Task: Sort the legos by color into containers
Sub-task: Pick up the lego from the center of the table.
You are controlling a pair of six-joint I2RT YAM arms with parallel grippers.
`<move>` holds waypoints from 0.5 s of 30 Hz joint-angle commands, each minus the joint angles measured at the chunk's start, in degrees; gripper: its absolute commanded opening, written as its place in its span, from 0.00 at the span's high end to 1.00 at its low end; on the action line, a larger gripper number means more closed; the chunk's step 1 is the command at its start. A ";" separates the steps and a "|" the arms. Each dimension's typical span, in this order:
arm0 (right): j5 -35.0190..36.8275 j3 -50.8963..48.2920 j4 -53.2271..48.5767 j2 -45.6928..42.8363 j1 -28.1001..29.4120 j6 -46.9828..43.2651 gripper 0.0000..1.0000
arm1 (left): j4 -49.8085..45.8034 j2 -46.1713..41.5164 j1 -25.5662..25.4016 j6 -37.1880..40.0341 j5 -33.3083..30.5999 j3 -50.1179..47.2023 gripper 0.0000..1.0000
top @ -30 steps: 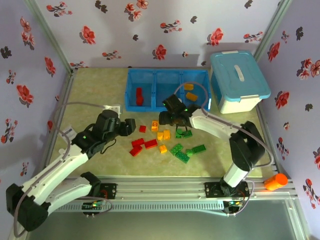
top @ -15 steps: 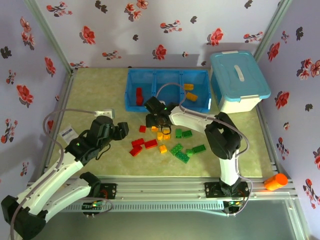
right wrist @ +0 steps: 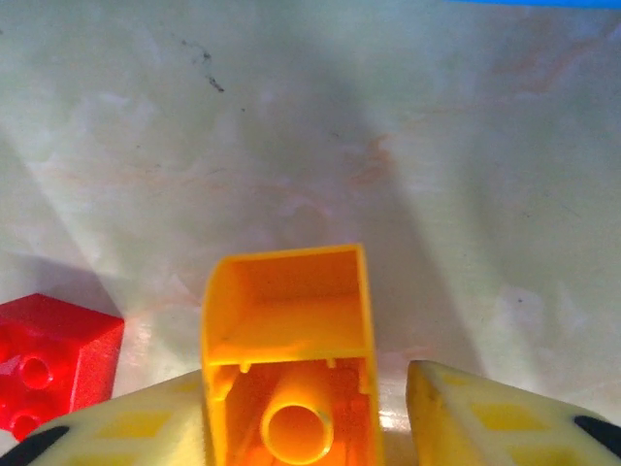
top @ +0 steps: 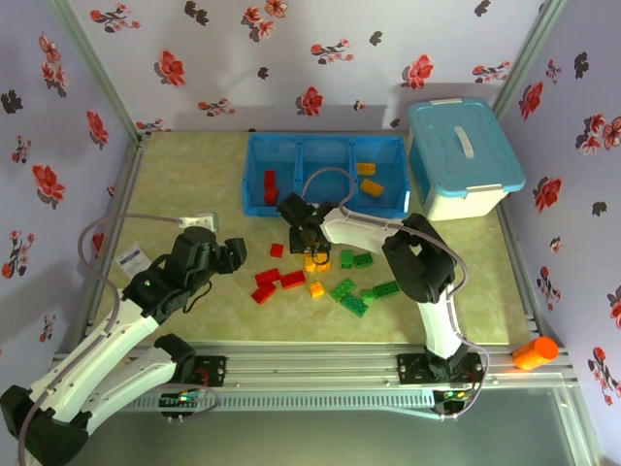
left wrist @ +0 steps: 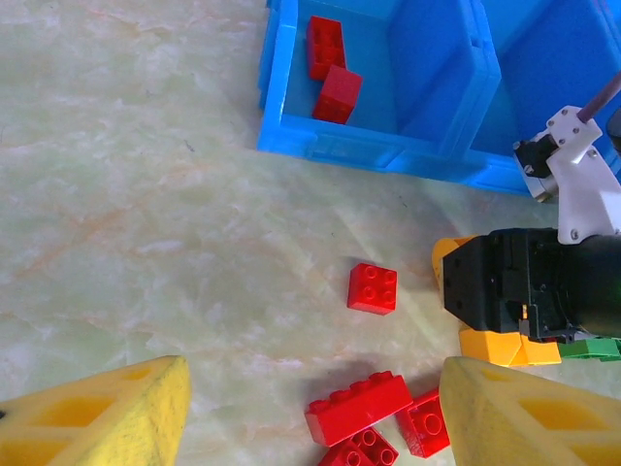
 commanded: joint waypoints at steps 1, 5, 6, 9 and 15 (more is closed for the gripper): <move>1.52 0.53 -1.40 0.00 0.32 0.02 0.58 | -0.73 -0.37 0.48 -1.01 -1.37 -0.34 0.31; 2.46 -0.42 -1.76 -1.69 0.34 -0.01 0.70 | -0.96 -0.35 0.46 -0.97 -1.44 -0.25 0.31; 2.96 -0.88 -1.83 -2.45 0.34 -0.04 0.71 | -1.05 -0.39 0.53 -0.99 -1.46 -0.29 0.31; 5.56 -2.30 -2.47 -5.70 0.27 -0.34 0.73 | -0.99 -0.35 0.50 -1.01 -1.41 -0.38 0.31; 9.39 -6.03 -5.54 -15.63 -3.14 -3.45 0.74 | -0.60 0.44 0.52 -0.35 -0.68 -0.30 0.32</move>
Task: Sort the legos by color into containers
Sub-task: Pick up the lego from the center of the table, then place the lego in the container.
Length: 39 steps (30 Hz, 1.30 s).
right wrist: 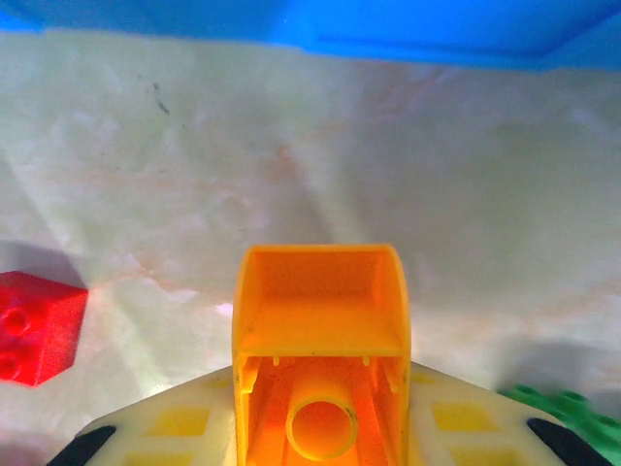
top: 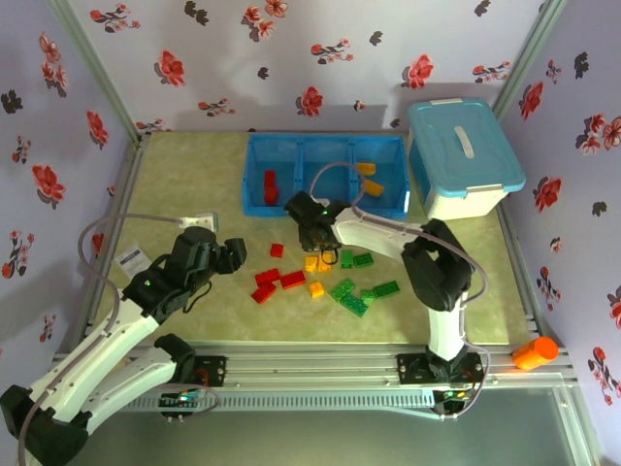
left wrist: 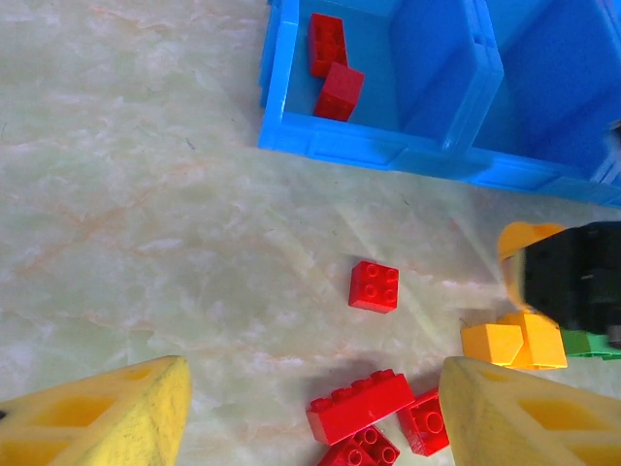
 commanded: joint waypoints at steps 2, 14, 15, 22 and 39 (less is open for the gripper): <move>4.33 -3.34 -3.14 -10.18 -4.16 -2.64 0.74 | -0.01 0.67 0.47 -0.35 -0.40 -0.36 0.32; 1.59 -5.58 -3.29 -17.18 -21.59 -7.59 0.71 | 1.96 2.60 0.39 -0.58 2.17 -0.47 0.32; 1.33 -4.78 -3.47 -16.36 -22.31 -8.10 0.71 | 1.96 2.61 0.40 -0.76 2.36 -0.42 0.33; -1.89 1.95 -3.12 -8.27 -28.60 -9.93 0.71 | 1.70 2.84 0.21 -1.45 3.17 -0.83 0.33; -4.49 13.78 -5.56 2.75 -30.46 -10.67 0.42 | 0.98 5.50 -1.23 -1.34 4.10 -0.21 0.33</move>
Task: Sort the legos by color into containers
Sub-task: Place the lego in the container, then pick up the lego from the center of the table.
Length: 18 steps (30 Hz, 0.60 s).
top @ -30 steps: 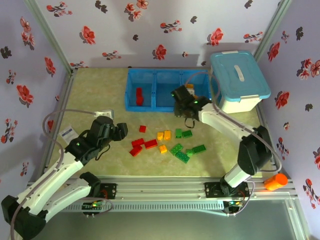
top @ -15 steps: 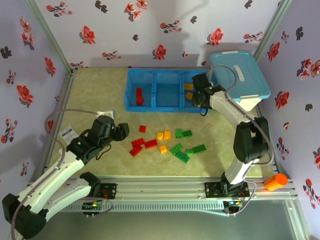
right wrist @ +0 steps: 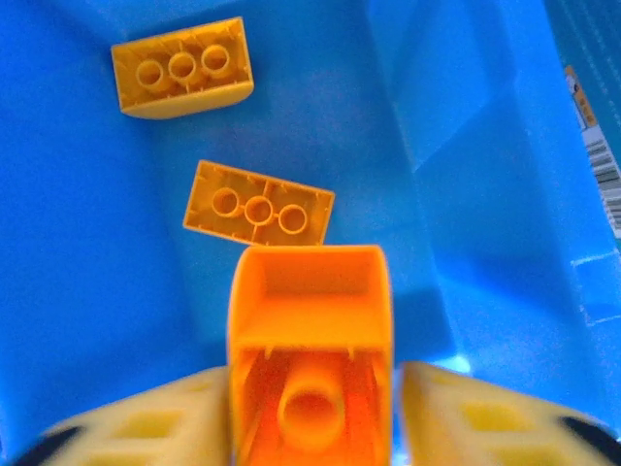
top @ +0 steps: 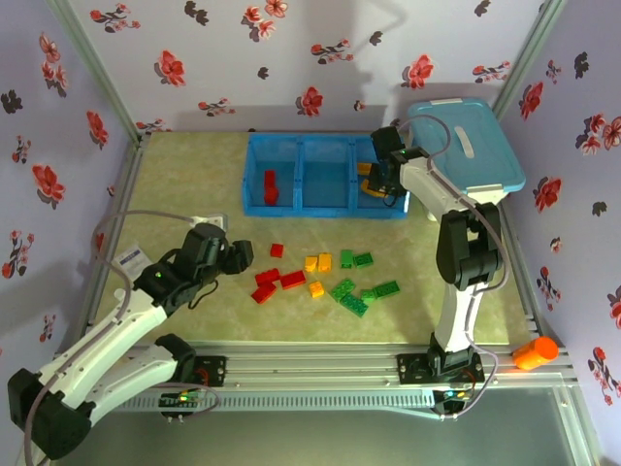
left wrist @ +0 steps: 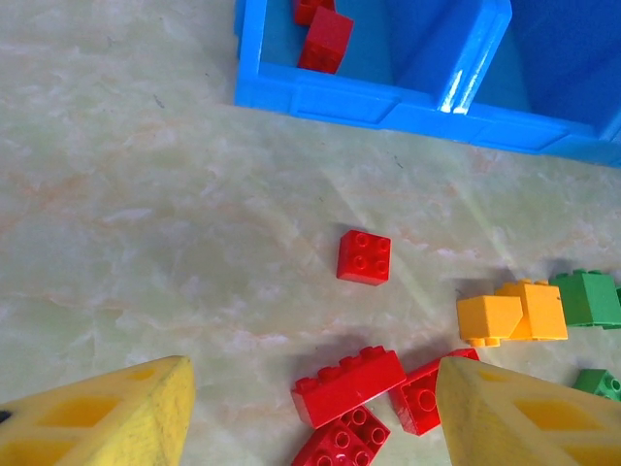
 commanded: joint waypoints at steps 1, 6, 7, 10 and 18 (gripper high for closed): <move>-1.29 -0.14 -0.16 -1.72 -0.04 0.04 0.38 | 0.16 0.86 -0.88 -0.54 0.62 -0.21 0.33; -1.51 -4.10 1.74 -6.12 0.46 1.09 0.33 | 1.87 3.52 -2.55 -0.11 1.57 0.10 0.33; -1.97 -5.28 2.44 -7.33 0.66 1.36 0.34 | 2.34 4.44 -3.13 0.16 1.89 0.29 0.33; -3.14 -10.94 6.56 -12.00 2.38 2.28 0.34 | 3.25 7.88 -5.22 0.97 2.03 1.55 0.33; -3.83 -22.33 12.40 -20.36 7.08 5.20 0.34 | 5.49 20.31 -11.09 2.50 2.21 6.45 0.32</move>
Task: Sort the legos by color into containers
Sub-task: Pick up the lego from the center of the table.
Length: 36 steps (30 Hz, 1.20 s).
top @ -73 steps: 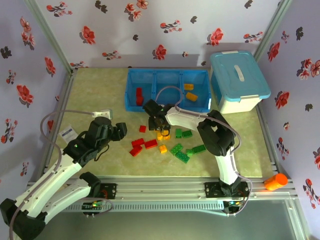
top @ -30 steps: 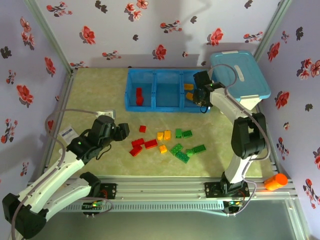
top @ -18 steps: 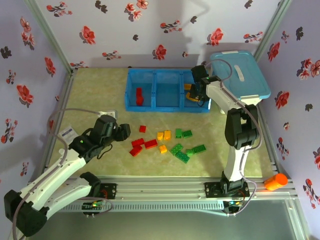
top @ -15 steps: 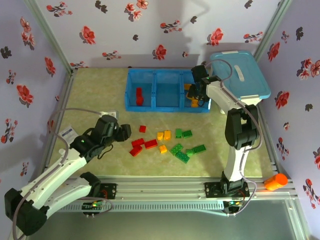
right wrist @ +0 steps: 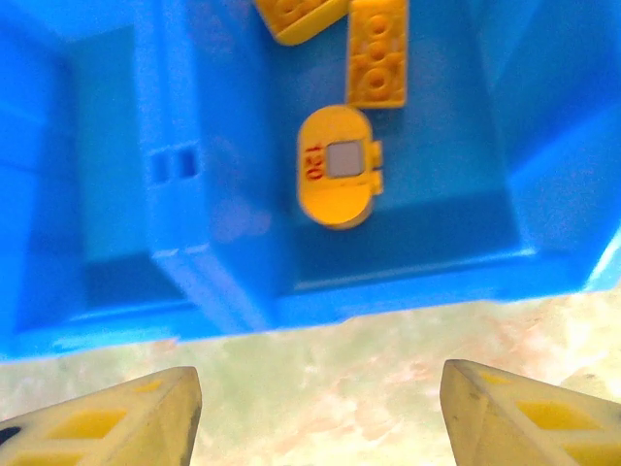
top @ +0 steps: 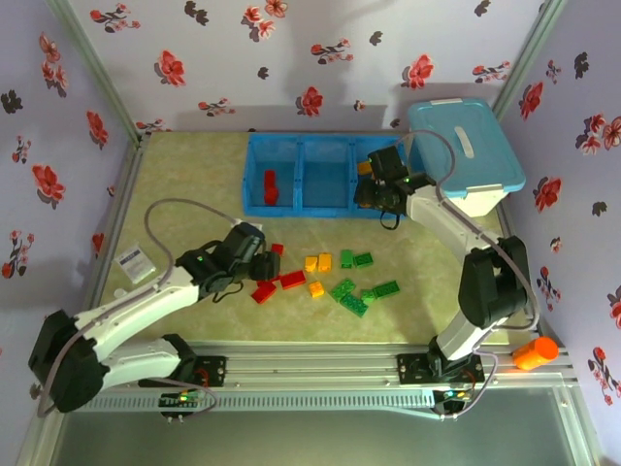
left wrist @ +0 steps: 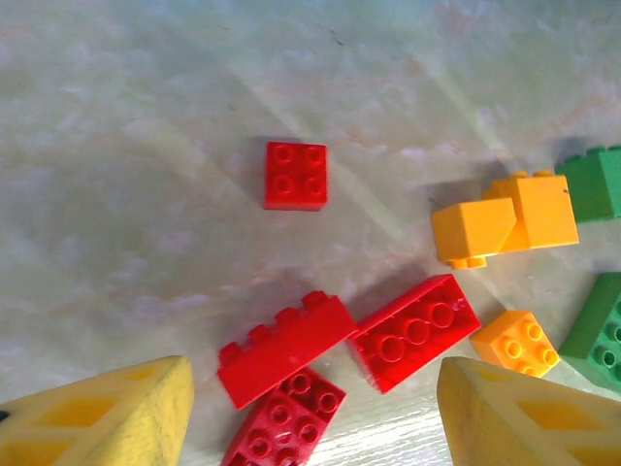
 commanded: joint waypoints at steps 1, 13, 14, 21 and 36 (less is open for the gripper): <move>-1.06 -4.40 3.86 -2.90 0.80 2.78 0.34 | 2.54 4.42 -2.04 1.91 0.29 3.74 0.32; -3.51 -18.19 9.64 -11.86 1.70 6.08 0.34 | 3.53 21.93 -5.11 7.70 2.70 13.65 0.32; -3.54 -19.22 10.07 -12.48 1.70 6.32 0.34 | 3.33 23.15 -5.06 8.08 2.83 14.34 0.32; -4.95 -24.81 11.09 -16.19 1.61 6.53 0.34 | 2.44 30.46 -5.07 10.36 2.88 18.91 0.33; -4.42 -30.66 11.57 -20.79 0.73 6.77 0.34 | 0.94 37.88 -5.25 10.03 4.49 22.71 0.43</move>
